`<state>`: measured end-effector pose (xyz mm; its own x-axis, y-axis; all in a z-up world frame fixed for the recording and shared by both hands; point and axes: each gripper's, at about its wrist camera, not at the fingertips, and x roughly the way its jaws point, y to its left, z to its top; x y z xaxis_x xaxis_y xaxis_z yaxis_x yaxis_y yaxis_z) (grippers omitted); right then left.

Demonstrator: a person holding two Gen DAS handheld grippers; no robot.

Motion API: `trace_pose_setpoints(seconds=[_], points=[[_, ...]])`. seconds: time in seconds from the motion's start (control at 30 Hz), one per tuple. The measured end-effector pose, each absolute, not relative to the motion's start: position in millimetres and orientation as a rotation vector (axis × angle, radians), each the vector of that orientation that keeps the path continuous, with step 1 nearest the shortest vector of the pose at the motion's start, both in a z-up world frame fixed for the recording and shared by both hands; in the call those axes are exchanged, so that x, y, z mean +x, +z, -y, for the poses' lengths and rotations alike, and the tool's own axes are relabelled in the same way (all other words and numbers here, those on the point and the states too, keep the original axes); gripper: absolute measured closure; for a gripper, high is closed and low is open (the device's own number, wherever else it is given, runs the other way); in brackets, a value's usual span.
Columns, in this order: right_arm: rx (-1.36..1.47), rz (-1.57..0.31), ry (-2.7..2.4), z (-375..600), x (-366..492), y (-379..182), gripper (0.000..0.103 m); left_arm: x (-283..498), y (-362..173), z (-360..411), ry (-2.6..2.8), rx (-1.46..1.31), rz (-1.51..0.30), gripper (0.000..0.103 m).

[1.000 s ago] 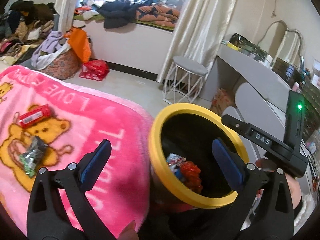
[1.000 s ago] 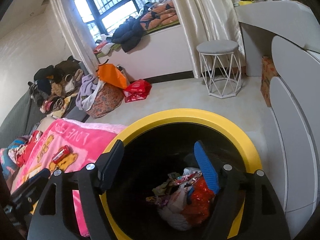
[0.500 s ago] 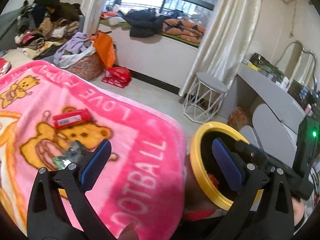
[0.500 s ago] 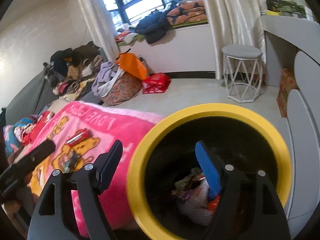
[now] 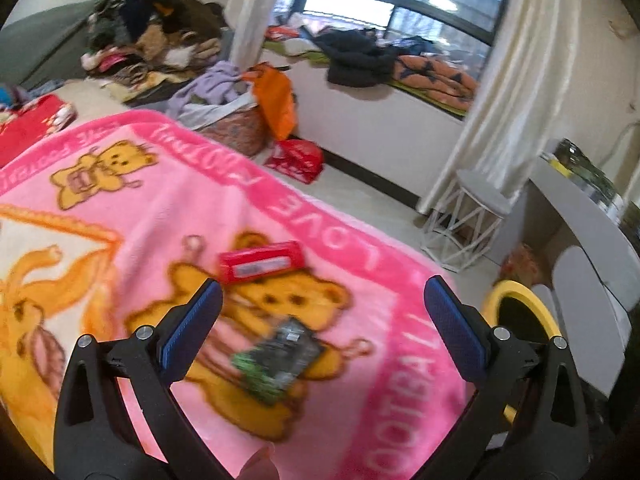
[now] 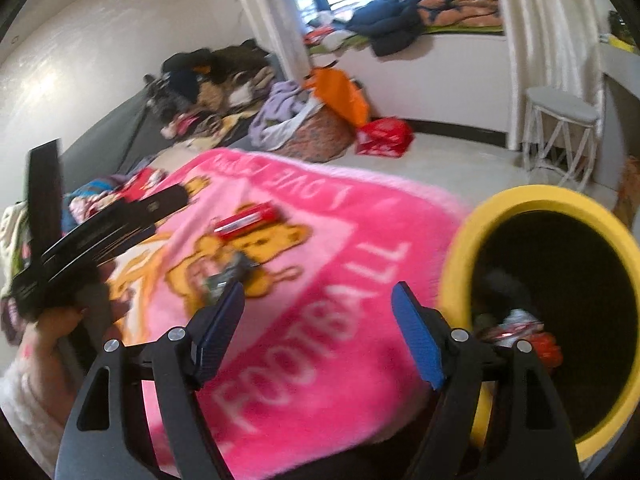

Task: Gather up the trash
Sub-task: 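Move both tools back toward the red container and dark wrapper on the blanket, then grasp the red cylindrical container with the left tool while the right tool grasps the dark green wrapper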

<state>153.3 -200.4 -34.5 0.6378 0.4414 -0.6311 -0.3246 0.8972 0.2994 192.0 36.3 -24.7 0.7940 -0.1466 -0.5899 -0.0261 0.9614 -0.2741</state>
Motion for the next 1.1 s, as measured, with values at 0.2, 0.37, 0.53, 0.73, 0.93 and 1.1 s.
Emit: trace_pose_setpoints(seconds=[0.2,0.37,0.53,0.73,0.93,1.1], points=[[0.15,-0.836,0.517,150.5,159.2,-47.8,0.03,213.2,-40.7,-80.0,0.004,-0.312,-0.703,0.01],[0.191,-0.906,0.546,120.8,178.1,-66.9,0.03,231.1,-59.1,-99.6,-0.011,-0.323,-0.758,0.01],[0.241,-0.962,0.542,100.5,201.6,-83.8,0.033,245.9,-76.1,-107.4,-0.055,-0.351,-0.8,0.016],[0.276,-1.02,0.527,87.4,219.3,-105.8,0.045,263.2,-94.1,-110.2,-0.118,-0.396,-0.823,0.028],[0.303,-1.031,0.555,92.9,218.0,-113.6,0.081,281.6,-110.8,-108.5,-0.145,-0.439,-0.857,0.032],[0.295,-0.987,0.557,114.2,201.5,-104.7,0.085,290.0,-119.7,-110.1,-0.174,-0.492,-0.855,0.032]])
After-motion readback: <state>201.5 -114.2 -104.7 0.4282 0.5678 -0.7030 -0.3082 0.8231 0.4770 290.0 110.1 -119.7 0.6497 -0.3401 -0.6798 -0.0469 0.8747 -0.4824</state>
